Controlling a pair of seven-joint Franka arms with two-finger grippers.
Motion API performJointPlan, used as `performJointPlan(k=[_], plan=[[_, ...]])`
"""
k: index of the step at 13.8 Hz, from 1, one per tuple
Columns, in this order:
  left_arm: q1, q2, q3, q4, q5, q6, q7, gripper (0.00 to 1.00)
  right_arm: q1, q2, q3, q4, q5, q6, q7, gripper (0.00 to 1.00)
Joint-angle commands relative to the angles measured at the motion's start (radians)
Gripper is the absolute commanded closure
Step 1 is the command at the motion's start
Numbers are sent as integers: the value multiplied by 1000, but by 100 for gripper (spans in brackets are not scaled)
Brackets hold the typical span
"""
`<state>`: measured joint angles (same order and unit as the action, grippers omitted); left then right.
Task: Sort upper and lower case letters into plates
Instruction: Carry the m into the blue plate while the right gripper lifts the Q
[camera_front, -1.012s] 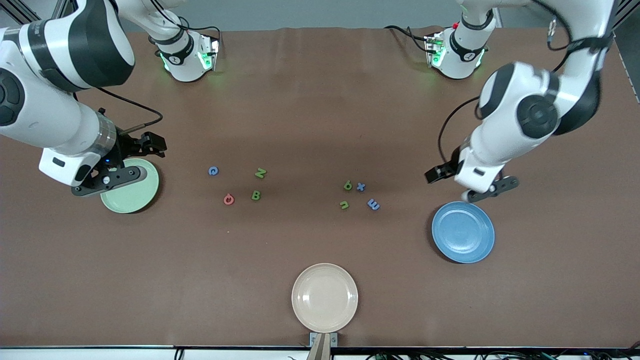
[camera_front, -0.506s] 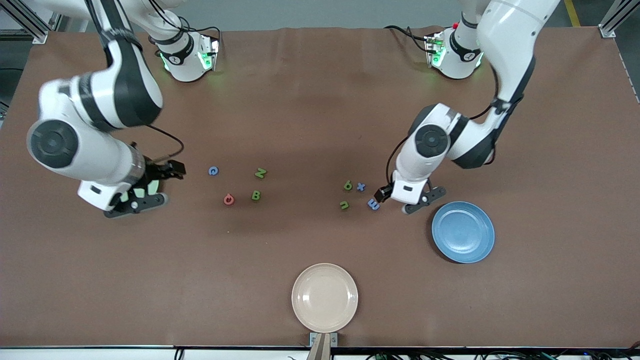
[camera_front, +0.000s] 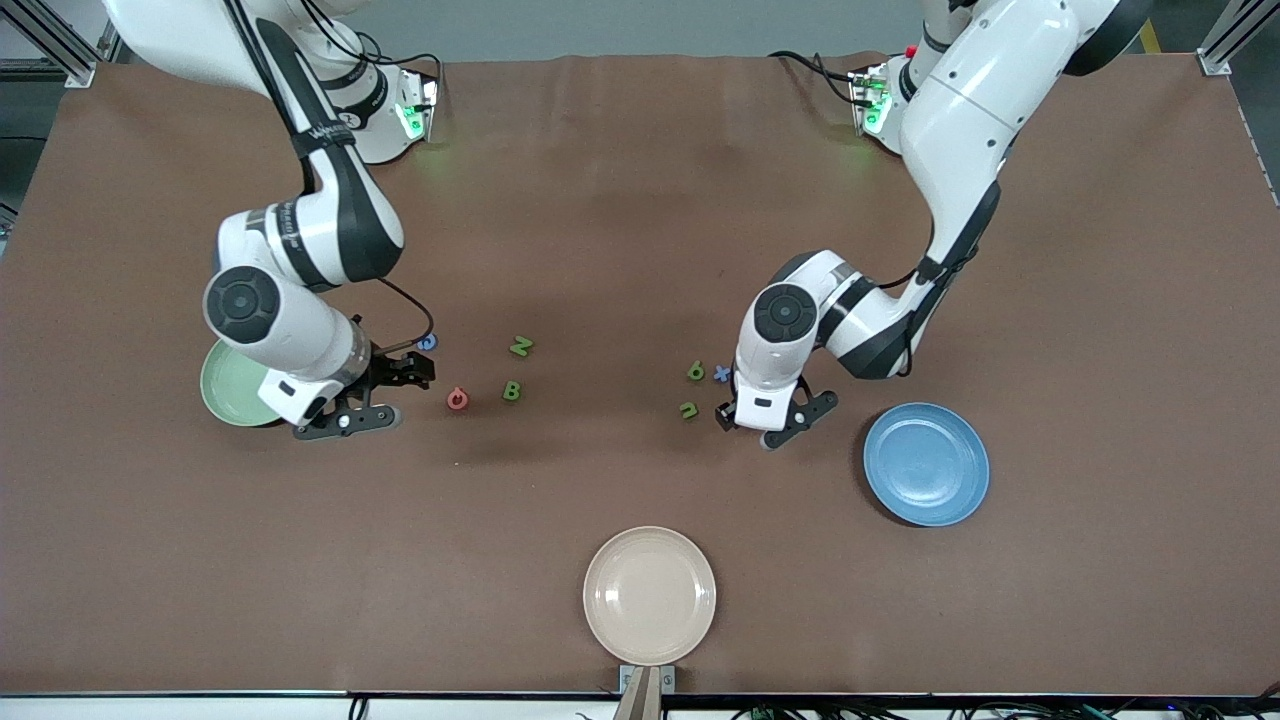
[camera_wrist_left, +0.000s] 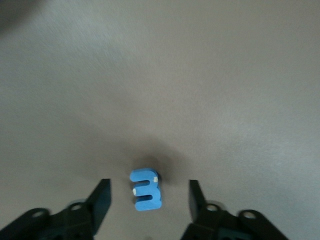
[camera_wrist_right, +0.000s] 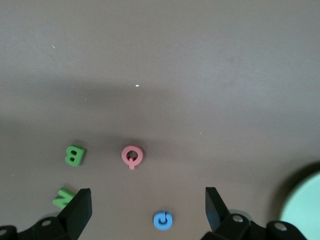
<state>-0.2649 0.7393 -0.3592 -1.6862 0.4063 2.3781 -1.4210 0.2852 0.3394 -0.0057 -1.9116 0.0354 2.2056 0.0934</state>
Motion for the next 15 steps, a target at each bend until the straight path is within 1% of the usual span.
performJointPlan(k=[1, 2, 3, 6, 7, 8, 9, 11, 12, 14, 15], plan=[[-11, 20, 9, 29, 20, -5, -29, 36, 28, 44, -5, -37, 11, 92, 28, 0], [-14, 29, 8, 29, 19, -5, -29, 39, 40, 62, -5, -37, 11, 104, 61, 0], [-10, 29, 8, 29, 19, -5, -29, 48, 48, 87, -5, -37, 11, 126, 87, 0], [-4, 29, 9, 26, 22, -5, -29, 83, 60, 141, -7, -41, 11, 193, 89, 1], [-4, 31, 8, 26, 22, -5, -29, 89, 64, 153, -7, -43, 11, 212, 91, 3], [-4, 31, 9, 26, 23, -5, -27, 94, 65, 164, -5, -43, 11, 218, 91, 8], [-4, 31, 9, 26, 22, -5, -27, 94, 65, 174, -5, -43, 11, 221, 92, 15], [-2, 29, 11, 26, 23, -5, -22, 95, 75, 194, -5, -44, 11, 230, 92, 22], [-1, 23, 13, 26, 23, -7, -18, 99, 77, 201, -7, -52, 11, 239, 92, 22], [21, 8, 14, 28, 26, -14, -13, 100, 78, 213, -5, -60, 11, 265, 92, 22], [39, -18, 14, 28, 29, -17, -6, 100, 78, 214, -7, -63, 11, 267, 92, 22]])
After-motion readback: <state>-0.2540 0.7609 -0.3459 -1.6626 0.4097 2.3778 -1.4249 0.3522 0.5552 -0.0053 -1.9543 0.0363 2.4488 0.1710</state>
